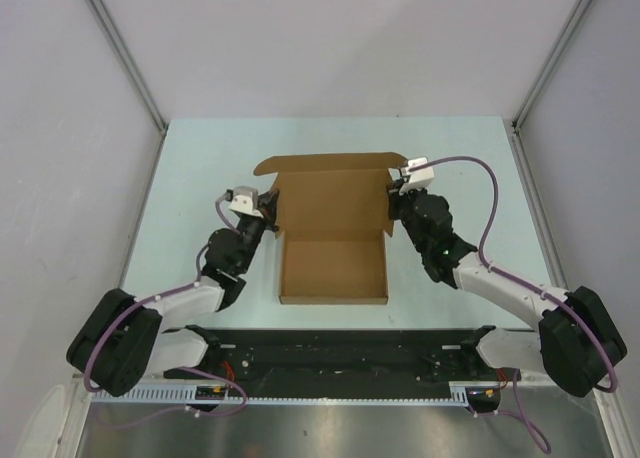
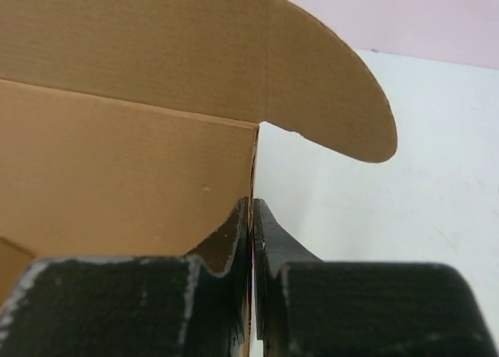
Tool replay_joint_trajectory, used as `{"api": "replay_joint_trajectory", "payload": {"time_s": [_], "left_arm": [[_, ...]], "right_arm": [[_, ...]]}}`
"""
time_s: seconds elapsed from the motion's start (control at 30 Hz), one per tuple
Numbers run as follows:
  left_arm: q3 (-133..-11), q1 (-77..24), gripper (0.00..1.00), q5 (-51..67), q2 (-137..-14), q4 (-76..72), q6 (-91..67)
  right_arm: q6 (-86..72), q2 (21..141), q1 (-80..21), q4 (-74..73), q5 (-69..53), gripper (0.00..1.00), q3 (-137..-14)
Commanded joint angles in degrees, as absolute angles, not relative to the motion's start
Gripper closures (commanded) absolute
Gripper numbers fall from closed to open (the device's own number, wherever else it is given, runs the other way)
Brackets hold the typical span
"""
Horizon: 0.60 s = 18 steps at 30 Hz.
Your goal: Fold the paper box
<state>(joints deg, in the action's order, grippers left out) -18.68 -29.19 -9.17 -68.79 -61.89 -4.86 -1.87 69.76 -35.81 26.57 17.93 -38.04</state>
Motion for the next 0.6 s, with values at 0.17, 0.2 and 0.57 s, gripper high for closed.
{"api": "replay_joint_trajectory", "payload": {"time_s": [0.17,0.2,0.57], "left_arm": [[-15.12,-41.47,0.99,-18.98,-72.33,-76.98,-1.67],[-14.68,-42.01,0.99,-19.85,-72.51,-77.78,-1.58],[-8.71,-50.18,0.97,-33.47,-80.85,-98.49,2.02]], "right_arm": [[-5.97,68.73,-42.71,28.13,35.14,0.98,-33.93],[-7.54,68.64,-43.93,27.86,36.37,0.99,-33.93],[-10.72,69.96,-54.93,32.96,49.38,1.00,-29.71]]}}
